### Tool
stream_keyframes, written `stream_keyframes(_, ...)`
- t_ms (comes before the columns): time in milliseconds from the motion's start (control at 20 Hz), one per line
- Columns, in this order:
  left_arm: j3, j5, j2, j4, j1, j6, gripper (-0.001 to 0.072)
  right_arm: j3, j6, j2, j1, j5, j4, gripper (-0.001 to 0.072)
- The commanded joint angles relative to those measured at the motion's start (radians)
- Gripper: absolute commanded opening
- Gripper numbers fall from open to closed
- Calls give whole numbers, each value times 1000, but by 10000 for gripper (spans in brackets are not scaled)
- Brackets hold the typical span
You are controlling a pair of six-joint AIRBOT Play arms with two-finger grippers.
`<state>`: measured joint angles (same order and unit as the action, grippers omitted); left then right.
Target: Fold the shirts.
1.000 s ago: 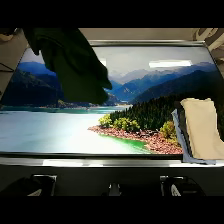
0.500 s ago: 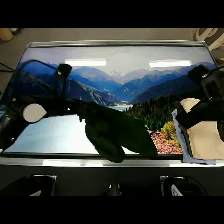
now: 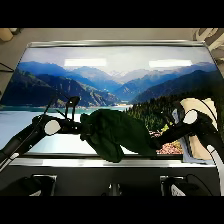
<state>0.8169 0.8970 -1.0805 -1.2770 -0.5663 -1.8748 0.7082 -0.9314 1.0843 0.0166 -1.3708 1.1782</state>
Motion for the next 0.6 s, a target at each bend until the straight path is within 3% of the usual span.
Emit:
stream_keyframes(0, 36, 85, -1, -35, 47, 73, 720, -48, 32, 37, -1, 9, -18, 676)
stream_keyframes(150, 158, 333, -1, -144, 182, 140, 720, -48, 39, 37, -1, 9, -10, 675)
stream_keyframes(300, 164, 455, 3, -118, 254, 151, 720, -48, 39, 37, -1, 11, -10, 673)
stream_keyframes(400, 83, 433, 11, -8, 206, 151, 609, -48, 39, 37, -1, 11, -10, 673)
stream_keyframes(550, -68, 268, 8, 155, 39, 139, 610, -48, 45, 37, -1, 11, -10, 673)
